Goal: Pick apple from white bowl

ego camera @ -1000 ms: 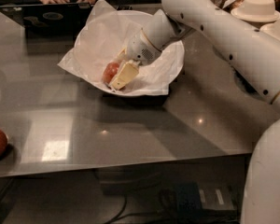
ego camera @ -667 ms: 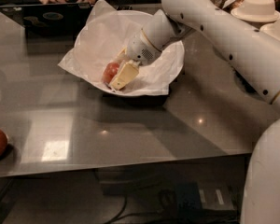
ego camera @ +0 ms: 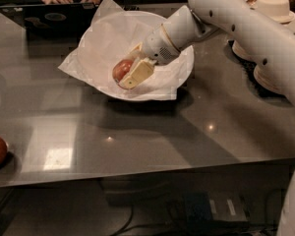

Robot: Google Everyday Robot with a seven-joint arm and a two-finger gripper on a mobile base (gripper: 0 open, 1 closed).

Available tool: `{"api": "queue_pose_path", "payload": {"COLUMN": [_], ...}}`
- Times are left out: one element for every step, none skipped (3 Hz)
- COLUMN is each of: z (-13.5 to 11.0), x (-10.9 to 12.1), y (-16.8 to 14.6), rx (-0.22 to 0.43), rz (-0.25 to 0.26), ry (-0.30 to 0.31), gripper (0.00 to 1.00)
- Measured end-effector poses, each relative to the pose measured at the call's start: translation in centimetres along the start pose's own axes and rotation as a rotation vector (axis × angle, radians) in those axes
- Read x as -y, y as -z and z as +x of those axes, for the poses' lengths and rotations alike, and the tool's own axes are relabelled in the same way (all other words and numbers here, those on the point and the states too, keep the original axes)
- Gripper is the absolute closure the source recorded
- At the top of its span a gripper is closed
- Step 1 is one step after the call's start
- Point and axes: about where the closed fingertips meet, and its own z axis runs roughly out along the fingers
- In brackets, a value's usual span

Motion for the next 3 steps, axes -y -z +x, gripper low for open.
{"api": "queue_pose_path", "payload": {"z": [-1.3, -2.1, -2.6], "x": [-0.7, -1.4, -2.3], "y": [3.4, 6.7, 9.4], "rx": [0.087, 0.161, 0.219], "rz": [0.057, 0.108, 0.14], "ry": [0.018, 0.036, 0.057], "gripper": [1.0, 1.0, 1.0]}}
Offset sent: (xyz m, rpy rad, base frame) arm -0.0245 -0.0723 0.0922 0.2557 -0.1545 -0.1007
